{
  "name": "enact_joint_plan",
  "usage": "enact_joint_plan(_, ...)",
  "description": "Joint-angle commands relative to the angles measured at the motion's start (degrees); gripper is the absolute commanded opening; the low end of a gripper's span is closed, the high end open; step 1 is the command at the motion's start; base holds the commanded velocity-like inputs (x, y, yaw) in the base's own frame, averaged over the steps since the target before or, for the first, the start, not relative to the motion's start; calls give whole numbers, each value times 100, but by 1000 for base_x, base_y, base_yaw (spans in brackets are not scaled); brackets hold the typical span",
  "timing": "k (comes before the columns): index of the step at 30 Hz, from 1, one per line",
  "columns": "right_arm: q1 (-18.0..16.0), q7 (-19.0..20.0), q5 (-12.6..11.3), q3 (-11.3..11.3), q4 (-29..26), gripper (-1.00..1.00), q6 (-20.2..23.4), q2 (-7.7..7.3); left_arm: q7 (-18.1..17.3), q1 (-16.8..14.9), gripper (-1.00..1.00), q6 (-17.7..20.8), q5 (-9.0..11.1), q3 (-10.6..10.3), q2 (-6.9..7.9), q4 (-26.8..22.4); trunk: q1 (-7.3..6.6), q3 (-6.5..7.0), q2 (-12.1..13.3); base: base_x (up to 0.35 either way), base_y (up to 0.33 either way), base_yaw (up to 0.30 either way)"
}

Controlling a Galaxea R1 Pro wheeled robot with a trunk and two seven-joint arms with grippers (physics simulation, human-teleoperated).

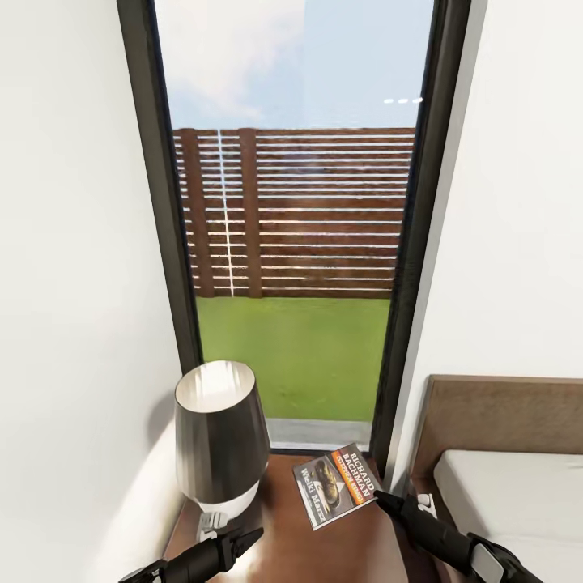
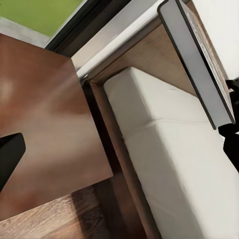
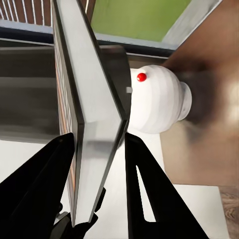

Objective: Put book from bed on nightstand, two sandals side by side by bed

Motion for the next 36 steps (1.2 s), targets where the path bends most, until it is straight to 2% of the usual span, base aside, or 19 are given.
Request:
enact_joint_plan(1, -3, -1, -65, 18, 1, -100, 51, -1, -15, -5, 100, -22, -18, 18, 0, 4, 23, -25, -46, 0, 0, 0)
enact_joint_plan(36, -3, 1, -65, 18, 1, -100, 51, -2, 12, -5, 100, -22, -19, 18, -4, 21, 791, -654, -1449, 0, 0, 0)
